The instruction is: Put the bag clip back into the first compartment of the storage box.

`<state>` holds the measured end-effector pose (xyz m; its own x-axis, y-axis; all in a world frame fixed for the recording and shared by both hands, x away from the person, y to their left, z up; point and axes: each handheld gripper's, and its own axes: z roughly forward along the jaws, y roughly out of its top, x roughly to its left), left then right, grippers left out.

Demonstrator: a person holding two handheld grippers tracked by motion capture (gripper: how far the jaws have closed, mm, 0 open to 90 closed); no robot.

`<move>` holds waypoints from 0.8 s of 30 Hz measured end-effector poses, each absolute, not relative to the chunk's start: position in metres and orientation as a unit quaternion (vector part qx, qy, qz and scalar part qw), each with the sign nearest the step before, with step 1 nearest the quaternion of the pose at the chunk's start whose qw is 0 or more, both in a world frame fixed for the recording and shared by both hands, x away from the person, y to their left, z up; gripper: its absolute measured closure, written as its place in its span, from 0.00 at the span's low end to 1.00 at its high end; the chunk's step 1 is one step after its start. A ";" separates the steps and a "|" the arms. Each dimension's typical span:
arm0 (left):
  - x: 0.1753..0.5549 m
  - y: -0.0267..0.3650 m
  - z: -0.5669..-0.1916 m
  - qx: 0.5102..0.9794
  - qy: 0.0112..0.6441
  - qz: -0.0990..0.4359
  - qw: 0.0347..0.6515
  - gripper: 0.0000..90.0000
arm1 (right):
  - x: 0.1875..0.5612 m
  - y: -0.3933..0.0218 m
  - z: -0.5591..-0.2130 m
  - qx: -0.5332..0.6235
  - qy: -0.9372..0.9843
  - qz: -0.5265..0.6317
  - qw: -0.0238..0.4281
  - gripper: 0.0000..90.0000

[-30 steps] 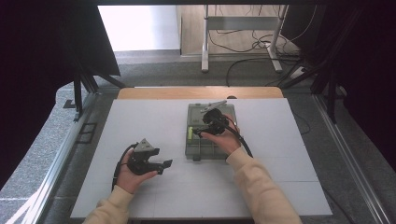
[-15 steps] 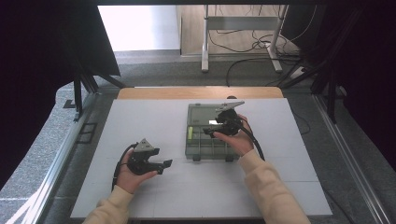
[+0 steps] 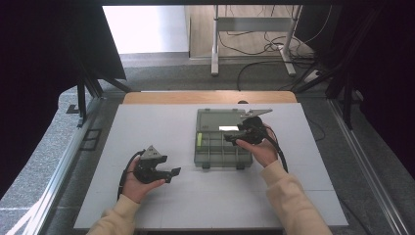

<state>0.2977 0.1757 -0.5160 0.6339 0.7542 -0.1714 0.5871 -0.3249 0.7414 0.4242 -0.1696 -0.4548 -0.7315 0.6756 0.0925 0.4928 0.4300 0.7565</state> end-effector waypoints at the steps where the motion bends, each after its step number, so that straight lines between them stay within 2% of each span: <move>1: 0.298 0.176 -0.516 0.807 0.416 0.103 0.406 0.28 | 0.424 -0.171 -0.455 0.350 0.837 0.405 0.114 0.28; 15: 0.298 0.176 -0.516 0.807 0.416 0.102 0.406 0.28 | 0.421 -0.205 -0.452 0.375 0.819 0.415 0.126 0.27; 24: 0.298 0.176 -0.516 0.808 0.415 0.103 0.406 0.28 | 0.424 -0.208 -0.455 0.381 0.818 0.411 0.126 0.27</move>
